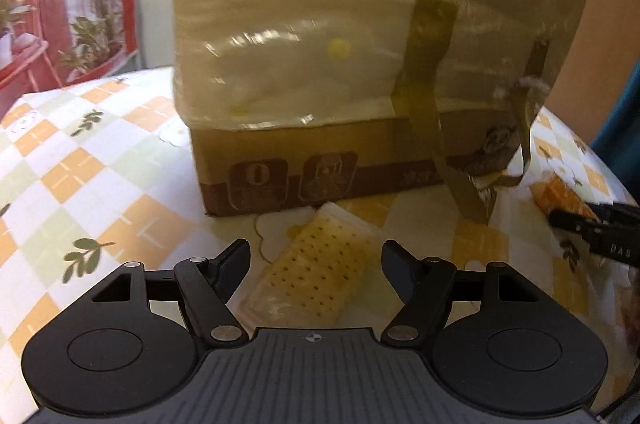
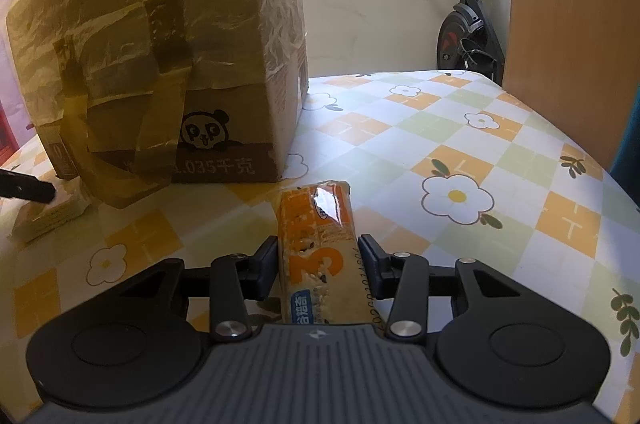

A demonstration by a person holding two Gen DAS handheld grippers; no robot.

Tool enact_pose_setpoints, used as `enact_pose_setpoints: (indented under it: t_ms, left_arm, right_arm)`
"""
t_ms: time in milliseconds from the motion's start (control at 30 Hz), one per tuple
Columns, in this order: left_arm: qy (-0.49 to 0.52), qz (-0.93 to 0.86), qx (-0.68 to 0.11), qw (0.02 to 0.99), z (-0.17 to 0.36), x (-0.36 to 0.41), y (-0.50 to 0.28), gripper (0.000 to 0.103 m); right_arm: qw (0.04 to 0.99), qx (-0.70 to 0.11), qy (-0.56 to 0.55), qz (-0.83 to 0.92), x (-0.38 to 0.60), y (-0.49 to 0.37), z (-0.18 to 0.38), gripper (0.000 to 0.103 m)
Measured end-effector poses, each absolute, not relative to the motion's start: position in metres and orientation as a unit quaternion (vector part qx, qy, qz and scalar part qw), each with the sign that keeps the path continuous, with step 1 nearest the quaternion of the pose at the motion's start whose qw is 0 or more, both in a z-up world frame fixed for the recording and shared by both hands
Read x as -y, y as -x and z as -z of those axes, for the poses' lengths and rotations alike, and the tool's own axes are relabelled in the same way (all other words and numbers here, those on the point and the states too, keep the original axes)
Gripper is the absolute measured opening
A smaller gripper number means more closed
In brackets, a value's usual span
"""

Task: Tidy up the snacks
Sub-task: 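Grasp the cracker packet with the left tool while the right tool grasps the orange bread roll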

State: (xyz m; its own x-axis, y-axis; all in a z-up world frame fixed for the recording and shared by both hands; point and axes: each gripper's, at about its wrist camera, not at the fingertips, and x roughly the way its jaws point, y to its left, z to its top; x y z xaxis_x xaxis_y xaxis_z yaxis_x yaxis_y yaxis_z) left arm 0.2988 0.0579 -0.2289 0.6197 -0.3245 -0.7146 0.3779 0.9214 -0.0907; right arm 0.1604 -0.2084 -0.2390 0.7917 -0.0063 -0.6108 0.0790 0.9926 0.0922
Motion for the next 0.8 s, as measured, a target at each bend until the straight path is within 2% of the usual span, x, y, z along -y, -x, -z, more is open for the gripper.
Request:
enact_pose_setpoints:
  t_ms: [400, 533, 800]
  left_arm:
    - [-0.068, 0.164, -0.392, 0.903, 0.244, -0.046, -0.288, 0.074]
    - [-0.071, 0.133, -0.395, 0.906, 0.24, -0.04, -0.277, 0.066]
    - [-0.06, 0.11, -0.394, 0.911, 0.239, -0.036, -0.27, 0.065]
  right_arm:
    - [0.945, -0.32, -0.065, 0.019, 0.212, -0.16, 0.239, 0.045]
    - [0.945, -0.32, -0.066, 0.019, 0.212, -0.16, 0.239, 0.045]
    - [0.945, -0.319, -0.07, 0.016, 0.213, -0.16, 0.239, 0.046]
